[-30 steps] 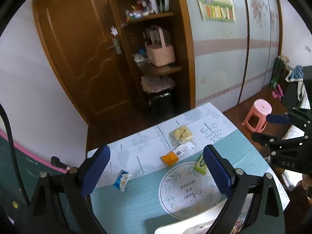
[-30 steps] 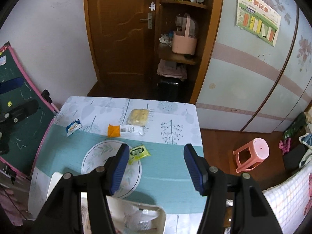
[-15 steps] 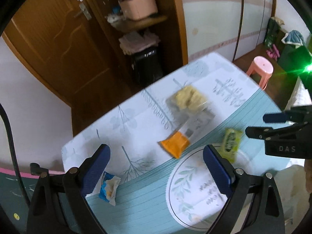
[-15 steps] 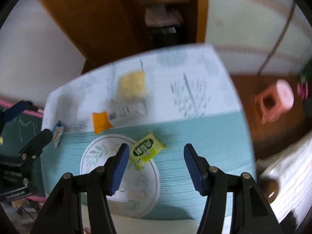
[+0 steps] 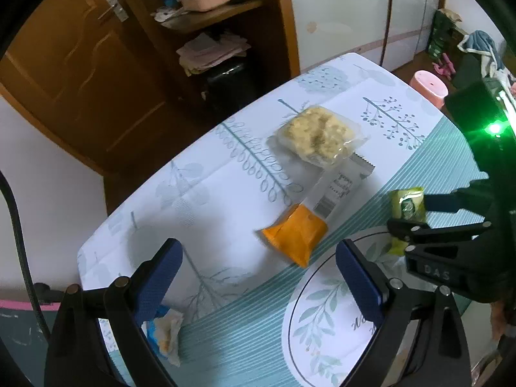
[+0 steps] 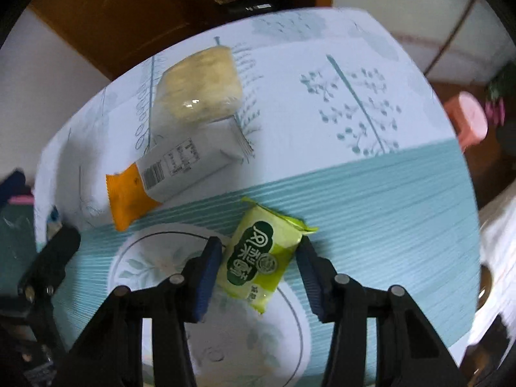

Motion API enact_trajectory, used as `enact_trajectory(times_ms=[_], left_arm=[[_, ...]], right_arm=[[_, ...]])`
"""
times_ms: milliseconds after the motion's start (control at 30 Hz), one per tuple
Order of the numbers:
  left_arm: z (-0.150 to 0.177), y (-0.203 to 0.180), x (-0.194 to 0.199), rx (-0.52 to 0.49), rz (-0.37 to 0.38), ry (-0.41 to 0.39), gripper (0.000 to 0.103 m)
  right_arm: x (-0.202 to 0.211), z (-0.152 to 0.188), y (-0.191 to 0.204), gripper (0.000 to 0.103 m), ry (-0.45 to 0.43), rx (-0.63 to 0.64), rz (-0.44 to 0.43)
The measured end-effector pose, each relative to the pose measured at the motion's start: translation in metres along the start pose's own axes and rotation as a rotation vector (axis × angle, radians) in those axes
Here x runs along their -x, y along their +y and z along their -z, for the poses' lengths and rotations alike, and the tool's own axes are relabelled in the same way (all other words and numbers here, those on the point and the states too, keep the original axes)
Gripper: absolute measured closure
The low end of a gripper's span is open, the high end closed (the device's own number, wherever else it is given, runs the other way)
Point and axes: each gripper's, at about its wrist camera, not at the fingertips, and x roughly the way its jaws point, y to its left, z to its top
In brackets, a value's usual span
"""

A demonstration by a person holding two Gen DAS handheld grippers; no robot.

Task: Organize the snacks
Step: 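Grasp the orange-white wafer bar with the left gripper while the right grasps the green packet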

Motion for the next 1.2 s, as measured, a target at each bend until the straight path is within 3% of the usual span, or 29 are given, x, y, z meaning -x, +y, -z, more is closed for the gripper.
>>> enact_trajectory(times_ms=[100, 467, 500, 533, 600, 667, 800, 967, 1200], left_arm=[[-0.004, -0.008, -0.009, -0.023, 0.018, 0.007, 0.007], [-0.023, -0.028, -0.068, -0.035, 0.080, 0.106, 0.009], [-0.024, -0.027, -0.072, -0.028, 0.095, 0.117, 0.019], [-0.024, -0.028, -0.078, -0.017, 0.123, 0.139, 0.037], [-0.024, -0.025, -0.079, 0.020, 0.184, 0.148, 0.053], [-0.023, -0.025, -0.079, 0.033, 0.186, 0.158, 0.056], [-0.015, -0.033, -0.069, 0.027, 0.173, 0.173, 0.069], [0.000, -0.042, -0.047, 0.027, 0.172, 0.206, 0.071], [0.018, -0.042, 0.025, 0.043, 0.165, 0.140, 0.072]], right_arm=[[0.005, 0.001, -0.014, 0.056, -0.011, 0.002, 0.028], [0.012, 0.006, -0.072, 0.056, 0.004, -0.112, -0.098], [0.012, 0.006, -0.071, 0.056, 0.001, -0.111, -0.099], [0.012, 0.005, -0.073, 0.056, -0.001, -0.108, -0.100], [0.013, 0.006, -0.073, 0.056, -0.002, -0.103, -0.110], [0.014, 0.005, -0.075, 0.056, -0.003, -0.104, -0.118], [0.010, 0.004, -0.074, 0.057, 0.010, -0.106, -0.160], [0.027, 0.008, -0.081, 0.057, -0.012, -0.093, -0.204], [0.082, 0.032, -0.068, 0.057, -0.076, -0.028, -0.275]])
